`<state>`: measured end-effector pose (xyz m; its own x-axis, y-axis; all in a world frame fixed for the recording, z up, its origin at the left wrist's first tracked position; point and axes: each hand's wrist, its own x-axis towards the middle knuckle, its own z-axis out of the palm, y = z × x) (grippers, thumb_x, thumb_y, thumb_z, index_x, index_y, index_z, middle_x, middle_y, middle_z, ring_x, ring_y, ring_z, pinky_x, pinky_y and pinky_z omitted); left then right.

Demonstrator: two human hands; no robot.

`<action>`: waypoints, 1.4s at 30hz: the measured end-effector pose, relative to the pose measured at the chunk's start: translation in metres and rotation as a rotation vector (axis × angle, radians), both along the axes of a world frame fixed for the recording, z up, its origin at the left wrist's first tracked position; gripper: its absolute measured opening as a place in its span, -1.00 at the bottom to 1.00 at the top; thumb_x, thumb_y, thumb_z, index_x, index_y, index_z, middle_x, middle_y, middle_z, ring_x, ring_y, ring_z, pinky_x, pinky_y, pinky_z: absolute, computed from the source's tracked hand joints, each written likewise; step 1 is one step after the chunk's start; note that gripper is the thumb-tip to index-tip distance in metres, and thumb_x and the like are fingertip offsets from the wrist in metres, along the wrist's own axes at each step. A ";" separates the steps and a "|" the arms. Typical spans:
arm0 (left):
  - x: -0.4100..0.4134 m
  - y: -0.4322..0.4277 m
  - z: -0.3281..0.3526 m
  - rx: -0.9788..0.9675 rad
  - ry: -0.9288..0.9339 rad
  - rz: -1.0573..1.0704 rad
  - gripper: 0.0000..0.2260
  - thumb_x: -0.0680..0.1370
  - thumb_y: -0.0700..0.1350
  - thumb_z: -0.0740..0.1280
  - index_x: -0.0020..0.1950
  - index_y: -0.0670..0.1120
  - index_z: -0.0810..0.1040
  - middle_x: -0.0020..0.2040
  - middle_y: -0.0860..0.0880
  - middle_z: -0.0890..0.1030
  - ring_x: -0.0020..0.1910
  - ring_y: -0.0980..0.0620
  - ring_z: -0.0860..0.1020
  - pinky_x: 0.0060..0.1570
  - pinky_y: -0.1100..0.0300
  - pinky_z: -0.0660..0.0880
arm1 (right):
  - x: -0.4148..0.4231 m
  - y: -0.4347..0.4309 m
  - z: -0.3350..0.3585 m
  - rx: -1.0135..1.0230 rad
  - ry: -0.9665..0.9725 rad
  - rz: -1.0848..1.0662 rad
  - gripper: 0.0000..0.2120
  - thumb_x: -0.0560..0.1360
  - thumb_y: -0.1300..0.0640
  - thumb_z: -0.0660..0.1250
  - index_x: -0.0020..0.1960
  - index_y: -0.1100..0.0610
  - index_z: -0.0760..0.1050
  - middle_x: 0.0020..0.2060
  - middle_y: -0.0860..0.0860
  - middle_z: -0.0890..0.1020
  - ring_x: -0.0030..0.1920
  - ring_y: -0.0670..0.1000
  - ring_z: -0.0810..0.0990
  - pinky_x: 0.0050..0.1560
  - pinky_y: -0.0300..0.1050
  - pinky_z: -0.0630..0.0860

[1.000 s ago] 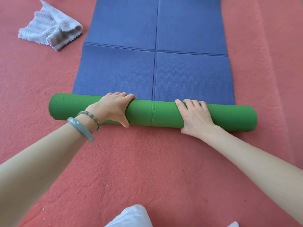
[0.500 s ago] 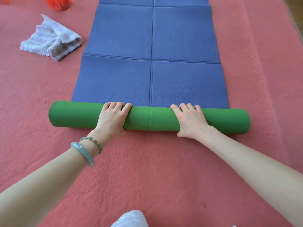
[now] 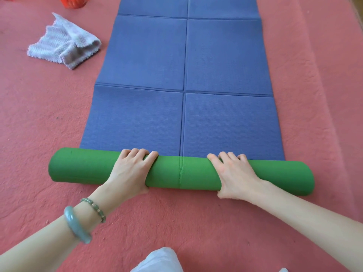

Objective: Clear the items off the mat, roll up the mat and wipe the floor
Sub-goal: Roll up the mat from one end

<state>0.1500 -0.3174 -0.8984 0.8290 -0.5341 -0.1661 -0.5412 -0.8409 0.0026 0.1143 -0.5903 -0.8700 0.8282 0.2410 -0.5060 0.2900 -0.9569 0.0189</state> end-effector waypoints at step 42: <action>0.051 -0.019 -0.005 0.018 -0.121 -0.049 -0.03 -0.07 0.14 0.57 0.30 -0.07 0.37 0.07 -0.06 0.57 -0.02 -0.11 0.55 0.01 0.01 0.43 | 0.058 -0.013 0.003 0.029 -0.015 -0.046 0.03 0.18 -0.20 0.48 0.47 -0.03 -0.02 0.23 0.02 0.37 0.28 0.08 0.31 0.23 0.10 0.27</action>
<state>0.2006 -0.3364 -0.9034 0.8166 -0.5721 -0.0767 -0.5770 -0.8128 -0.0803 0.1723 -0.6035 -0.8675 0.8462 0.2174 -0.4866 0.2459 -0.9693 -0.0055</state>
